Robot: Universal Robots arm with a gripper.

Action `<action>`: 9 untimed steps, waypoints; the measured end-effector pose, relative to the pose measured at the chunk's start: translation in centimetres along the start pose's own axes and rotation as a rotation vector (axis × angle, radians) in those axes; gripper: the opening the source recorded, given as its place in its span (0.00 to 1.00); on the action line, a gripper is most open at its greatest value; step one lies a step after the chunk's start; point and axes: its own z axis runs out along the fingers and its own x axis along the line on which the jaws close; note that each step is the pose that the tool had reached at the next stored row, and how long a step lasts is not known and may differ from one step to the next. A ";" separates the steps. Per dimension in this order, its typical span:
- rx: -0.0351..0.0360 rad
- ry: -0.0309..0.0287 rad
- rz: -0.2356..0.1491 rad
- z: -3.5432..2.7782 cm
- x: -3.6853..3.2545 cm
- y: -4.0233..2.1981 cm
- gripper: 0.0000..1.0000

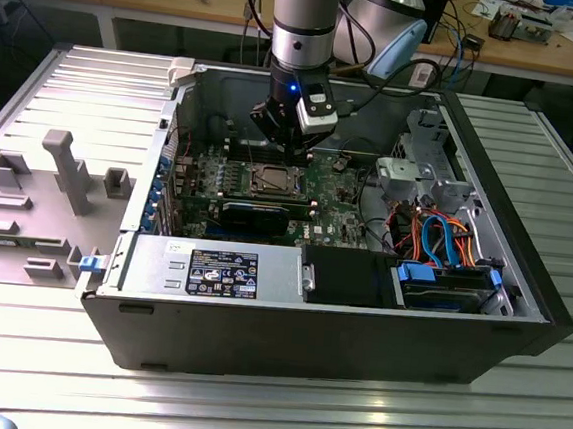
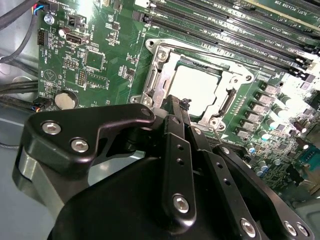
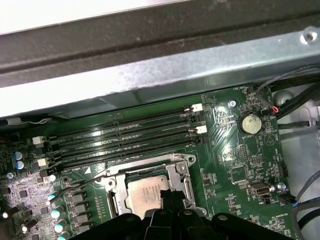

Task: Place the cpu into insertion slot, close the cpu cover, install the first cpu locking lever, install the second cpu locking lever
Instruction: 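Install the first cpu locking lever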

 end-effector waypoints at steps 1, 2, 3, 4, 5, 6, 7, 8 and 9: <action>-0.0002 -0.0001 -0.003 0.00 0.00 0.00 0.11; -0.0003 -0.0001 -0.005 0.00 -0.01 0.00 0.11; -0.0004 -0.0001 -0.008 0.00 -0.01 0.00 0.11; -0.0005 -0.0001 -0.010 0.00 -0.01 0.00 0.11; -0.0006 -0.0001 -0.012 0.00 0.00 0.00 0.11; -0.0008 -0.0001 -0.014 0.00 0.00 0.00 0.11; -0.0009 -0.0001 -0.016 0.00 0.00 0.00 0.11; -0.0009 -0.0002 -0.018 0.00 0.00 0.00 0.11; -0.0010 -0.0002 -0.020 0.00 0.00 0.00 0.11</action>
